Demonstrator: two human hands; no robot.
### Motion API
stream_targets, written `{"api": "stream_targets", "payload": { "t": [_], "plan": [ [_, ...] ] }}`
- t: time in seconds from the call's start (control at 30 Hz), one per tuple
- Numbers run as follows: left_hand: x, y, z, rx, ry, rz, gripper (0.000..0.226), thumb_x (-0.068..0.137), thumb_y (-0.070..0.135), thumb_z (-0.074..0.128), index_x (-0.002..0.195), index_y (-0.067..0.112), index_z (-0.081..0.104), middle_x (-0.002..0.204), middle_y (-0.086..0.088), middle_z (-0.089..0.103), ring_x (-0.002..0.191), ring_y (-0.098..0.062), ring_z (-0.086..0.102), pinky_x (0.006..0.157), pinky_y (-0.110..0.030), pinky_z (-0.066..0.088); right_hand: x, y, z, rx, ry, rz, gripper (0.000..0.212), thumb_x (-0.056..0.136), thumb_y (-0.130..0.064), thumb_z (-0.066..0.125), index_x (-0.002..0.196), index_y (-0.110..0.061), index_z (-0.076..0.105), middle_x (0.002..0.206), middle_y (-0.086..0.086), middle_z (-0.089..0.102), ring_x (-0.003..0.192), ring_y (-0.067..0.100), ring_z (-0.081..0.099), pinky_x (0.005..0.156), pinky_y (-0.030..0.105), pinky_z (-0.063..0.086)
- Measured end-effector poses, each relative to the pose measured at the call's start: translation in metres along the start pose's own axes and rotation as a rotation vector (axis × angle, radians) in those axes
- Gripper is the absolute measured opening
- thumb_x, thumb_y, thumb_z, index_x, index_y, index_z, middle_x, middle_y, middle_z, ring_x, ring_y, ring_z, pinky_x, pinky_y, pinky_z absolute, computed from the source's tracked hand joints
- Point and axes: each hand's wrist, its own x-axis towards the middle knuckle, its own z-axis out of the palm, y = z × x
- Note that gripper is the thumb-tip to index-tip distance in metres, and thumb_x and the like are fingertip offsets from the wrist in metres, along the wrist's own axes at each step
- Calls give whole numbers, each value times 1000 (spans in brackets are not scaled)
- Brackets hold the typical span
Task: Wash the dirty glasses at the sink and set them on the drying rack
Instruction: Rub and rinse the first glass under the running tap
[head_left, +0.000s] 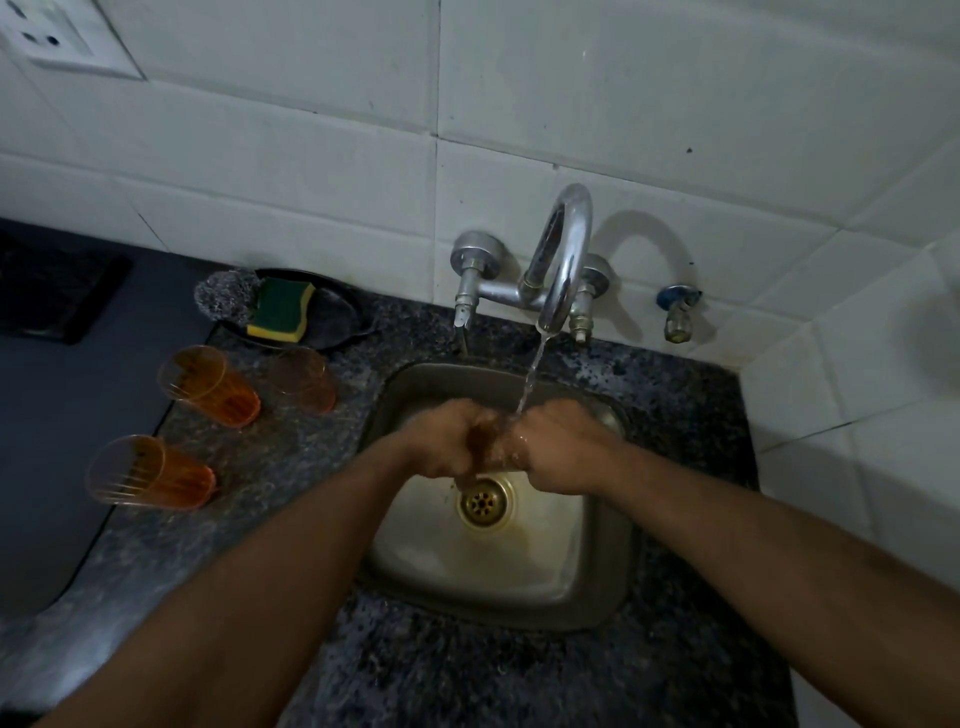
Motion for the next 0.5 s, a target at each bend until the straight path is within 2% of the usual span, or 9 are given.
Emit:
{"api": "stream_targets", "payload": {
  "t": [0.03,0.1,0.17,0.23,0.3,0.33,0.4,0.43,0.5],
  "plan": [
    [1,-3,-5,47,-130,-40,59,59,2,93,97,34,62,97,9,70,95,-12,68,87,-34,57,-1,2,0,-110,-14,-23,23,99,-27,58,118,-28,71,110,1,70,99,25,67,73,30,38],
    [5,-6,-6,-22,-102,-16,64,55,1,94,104,30,66,103,6,72,99,-16,70,87,-36,58,0,3,5,-107,9,-15,21,101,-30,56,117,-31,70,108,-1,70,98,24,67,73,31,39],
    [5,-1,2,-122,174,4,59,56,2,94,103,27,68,100,4,72,92,-14,71,81,-38,61,4,3,11,166,76,84,14,102,-36,58,105,-34,71,97,-6,71,89,19,68,71,31,45],
    [5,1,19,-146,496,78,38,61,8,89,91,18,67,87,1,69,79,-16,67,71,-42,57,11,6,19,441,124,158,13,100,-35,61,98,-30,72,89,-6,72,77,11,66,71,31,50],
    [1,7,27,-181,594,86,29,65,10,84,86,13,64,79,1,66,72,-18,64,65,-40,54,11,5,16,368,119,147,11,98,-27,62,92,-26,71,82,-7,68,74,11,62,67,29,42],
    [-2,10,25,-198,516,68,31,65,6,84,89,13,66,80,4,67,72,-16,65,64,-31,55,9,6,14,255,104,113,9,97,-25,62,92,-26,70,83,-8,66,77,14,62,67,29,39],
    [-6,9,17,-139,181,13,48,65,-4,87,105,14,70,89,12,67,77,-3,63,65,-9,51,5,5,7,-38,46,25,11,98,-25,60,103,-28,69,94,-3,66,87,20,65,70,29,38],
    [-5,4,15,-66,58,-3,53,65,-4,88,111,14,70,94,11,68,81,-2,63,72,-7,51,3,5,6,-112,39,4,15,100,-27,57,109,-26,69,99,0,68,91,22,66,71,30,37],
    [-5,0,11,-97,52,-41,55,64,-2,89,111,18,70,100,5,72,89,-11,68,84,-28,59,4,5,9,-100,55,17,16,103,-34,54,106,-26,68,99,0,69,91,23,66,71,30,37]
  ]
}}
